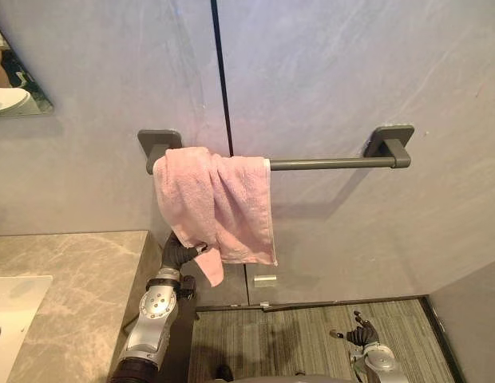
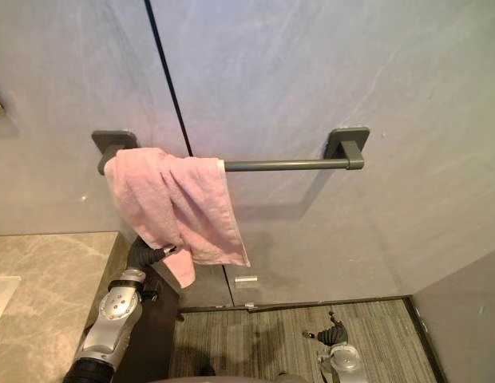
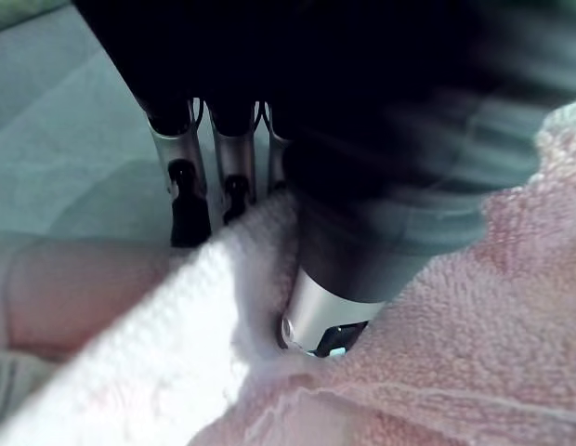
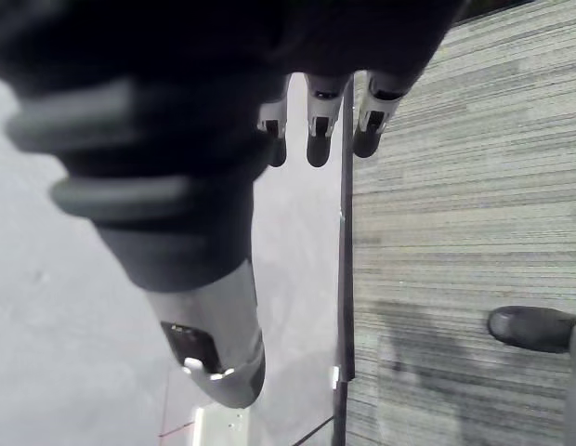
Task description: Organize washtable
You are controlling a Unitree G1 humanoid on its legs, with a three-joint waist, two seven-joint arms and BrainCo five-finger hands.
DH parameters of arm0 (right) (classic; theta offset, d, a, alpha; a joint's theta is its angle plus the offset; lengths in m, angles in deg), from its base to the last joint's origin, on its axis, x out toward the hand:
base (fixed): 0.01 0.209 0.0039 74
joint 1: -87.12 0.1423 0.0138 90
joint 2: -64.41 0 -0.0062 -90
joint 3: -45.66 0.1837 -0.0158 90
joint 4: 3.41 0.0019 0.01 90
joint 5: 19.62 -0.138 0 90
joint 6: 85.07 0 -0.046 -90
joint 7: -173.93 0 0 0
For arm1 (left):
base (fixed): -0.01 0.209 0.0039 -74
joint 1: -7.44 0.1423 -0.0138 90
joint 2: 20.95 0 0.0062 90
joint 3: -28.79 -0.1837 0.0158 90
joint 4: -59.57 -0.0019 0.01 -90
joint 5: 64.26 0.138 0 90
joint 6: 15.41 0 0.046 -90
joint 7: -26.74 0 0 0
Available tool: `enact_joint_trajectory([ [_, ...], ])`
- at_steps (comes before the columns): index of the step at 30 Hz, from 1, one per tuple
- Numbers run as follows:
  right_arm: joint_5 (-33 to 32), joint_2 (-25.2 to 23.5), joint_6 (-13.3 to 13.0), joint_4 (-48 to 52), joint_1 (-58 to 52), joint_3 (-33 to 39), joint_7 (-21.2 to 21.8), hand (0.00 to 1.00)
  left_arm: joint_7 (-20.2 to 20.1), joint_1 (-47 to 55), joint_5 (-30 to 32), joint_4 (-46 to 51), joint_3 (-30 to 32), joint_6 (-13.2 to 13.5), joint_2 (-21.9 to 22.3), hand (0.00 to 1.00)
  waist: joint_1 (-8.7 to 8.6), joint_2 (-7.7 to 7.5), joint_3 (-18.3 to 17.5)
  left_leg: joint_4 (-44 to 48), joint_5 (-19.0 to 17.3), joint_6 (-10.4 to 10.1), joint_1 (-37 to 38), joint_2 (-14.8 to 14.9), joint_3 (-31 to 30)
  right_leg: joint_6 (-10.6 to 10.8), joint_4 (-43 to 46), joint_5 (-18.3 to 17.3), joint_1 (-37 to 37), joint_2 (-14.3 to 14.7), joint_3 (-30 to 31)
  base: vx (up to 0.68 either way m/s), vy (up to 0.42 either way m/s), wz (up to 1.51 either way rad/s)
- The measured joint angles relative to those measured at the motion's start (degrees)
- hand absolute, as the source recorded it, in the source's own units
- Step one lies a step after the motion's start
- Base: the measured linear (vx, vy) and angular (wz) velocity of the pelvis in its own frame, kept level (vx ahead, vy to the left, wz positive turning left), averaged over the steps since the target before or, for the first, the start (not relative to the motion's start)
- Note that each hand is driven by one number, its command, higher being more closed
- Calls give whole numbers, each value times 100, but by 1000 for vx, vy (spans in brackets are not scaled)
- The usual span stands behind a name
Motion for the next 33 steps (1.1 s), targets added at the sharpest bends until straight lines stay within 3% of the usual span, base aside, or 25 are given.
enact_joint_trajectory([
  [8, -30, 106, -221, 2177, -102, -220, 64, 0, 5, 5, -1, 18, 75, 6, 0, 100, 3, 3, 0, 0, -2, -1, -1, 11, 19, -13, -23, 46, -34, 15, 101, 1, -11, -7],
  [14, -493, 519, -563, 3725, -271, -1103, 647, 0, 1, 37, 0, 208, 99, 12, -2, 100, 17, 4, 1, 0, -6, -6, 3, 40, 179, 14, 22, 75, -133, 37, 296, -29, -10, -13],
  [22, -1414, 983, -699, 4409, -149, -2038, 1356, 0, -15, 40, -24, 319, -228, 129, -41, 100, 17, -1, -2, 0, -5, -4, 8, 42, 215, 17, 93, 77, -179, 41, 350, -11, -3, -4],
  [33, -1704, 1092, -777, 4579, 539, -2363, 1308, 0, -23, 41, -60, 417, -590, 196, -30, 100, 24, -3, -3, 0, 2, 3, -30, 41, 166, 17, 101, 77, -159, 48, 324, -1, -6, 1],
])
